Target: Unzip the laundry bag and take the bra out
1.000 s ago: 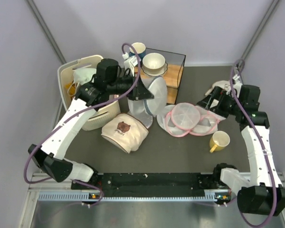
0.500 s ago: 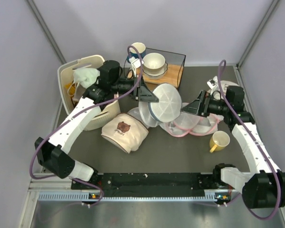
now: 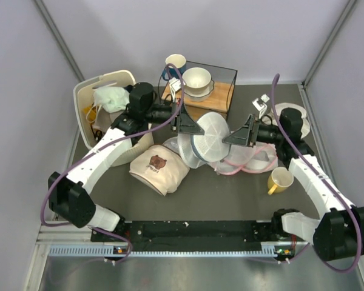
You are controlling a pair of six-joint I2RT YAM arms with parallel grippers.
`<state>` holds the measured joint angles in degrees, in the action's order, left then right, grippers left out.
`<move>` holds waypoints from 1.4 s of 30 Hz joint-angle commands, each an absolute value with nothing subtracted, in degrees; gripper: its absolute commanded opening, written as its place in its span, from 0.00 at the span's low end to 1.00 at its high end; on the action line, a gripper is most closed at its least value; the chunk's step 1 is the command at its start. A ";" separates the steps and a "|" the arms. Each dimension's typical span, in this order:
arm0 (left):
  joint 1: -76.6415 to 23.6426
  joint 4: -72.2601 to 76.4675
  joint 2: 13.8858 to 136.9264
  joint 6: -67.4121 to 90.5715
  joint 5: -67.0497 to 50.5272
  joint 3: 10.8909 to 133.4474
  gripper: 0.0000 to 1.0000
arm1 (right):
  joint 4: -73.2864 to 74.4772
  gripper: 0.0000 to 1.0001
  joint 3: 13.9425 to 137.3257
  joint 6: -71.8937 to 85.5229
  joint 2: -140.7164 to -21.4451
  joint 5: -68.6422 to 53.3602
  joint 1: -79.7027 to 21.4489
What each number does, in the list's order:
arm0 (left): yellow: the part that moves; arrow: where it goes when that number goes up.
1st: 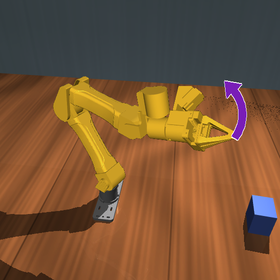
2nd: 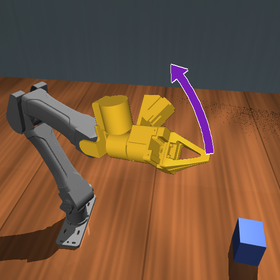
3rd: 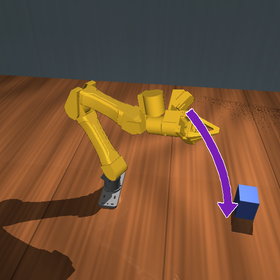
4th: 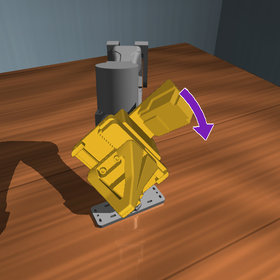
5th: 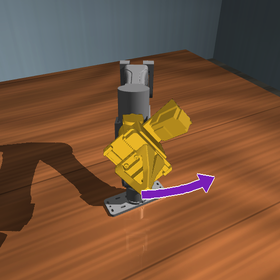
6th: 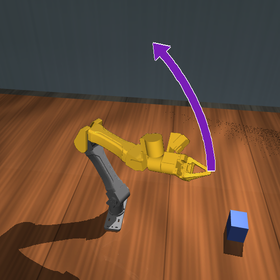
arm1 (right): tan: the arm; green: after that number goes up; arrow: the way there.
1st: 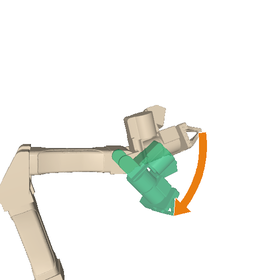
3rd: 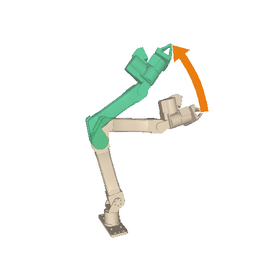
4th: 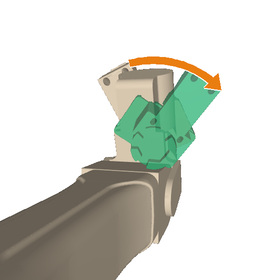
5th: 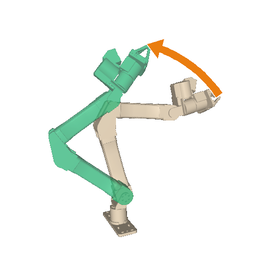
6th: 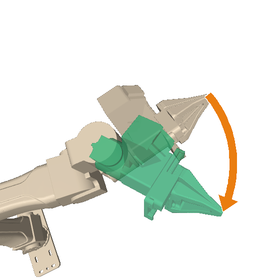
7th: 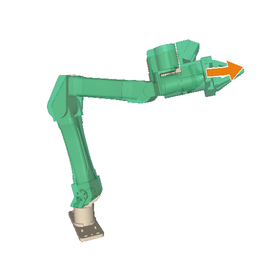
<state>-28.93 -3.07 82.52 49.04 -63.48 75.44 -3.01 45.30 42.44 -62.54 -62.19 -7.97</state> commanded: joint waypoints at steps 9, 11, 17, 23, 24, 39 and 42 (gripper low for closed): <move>-28.83 -20.01 83.76 31.74 -55.21 81.64 0.19 | 9.74 0.00 55.28 37.62 -62.14 -49.15 -10.20; -28.83 -29.38 85.07 27.10 -47.41 85.42 0.45 | 13.25 0.00 55.20 39.19 -61.44 -43.72 -10.19; -28.83 -37.09 82.54 30.81 -23.33 85.44 0.95 | 15.20 0.00 48.53 51.75 -58.19 -33.25 -10.20; -32.86 -28.15 74.10 48.03 -23.98 69.37 0.89 | 15.12 0.00 42.81 61.69 -55.99 -27.17 -10.11; -33.05 -25.17 73.13 50.69 -27.47 66.65 0.89 | 15.12 0.00 42.63 63.09 -55.81 -26.64 -10.11; -35.59 5.44 80.68 73.73 -37.27 55.10 0.99 | 7.21 0.00 41.22 71.19 -56.16 -28.65 -10.20; -36.03 5.71 84.62 74.53 -37.35 58.08 0.99 | 5.19 0.00 40.26 72.77 -55.37 -29.00 -10.11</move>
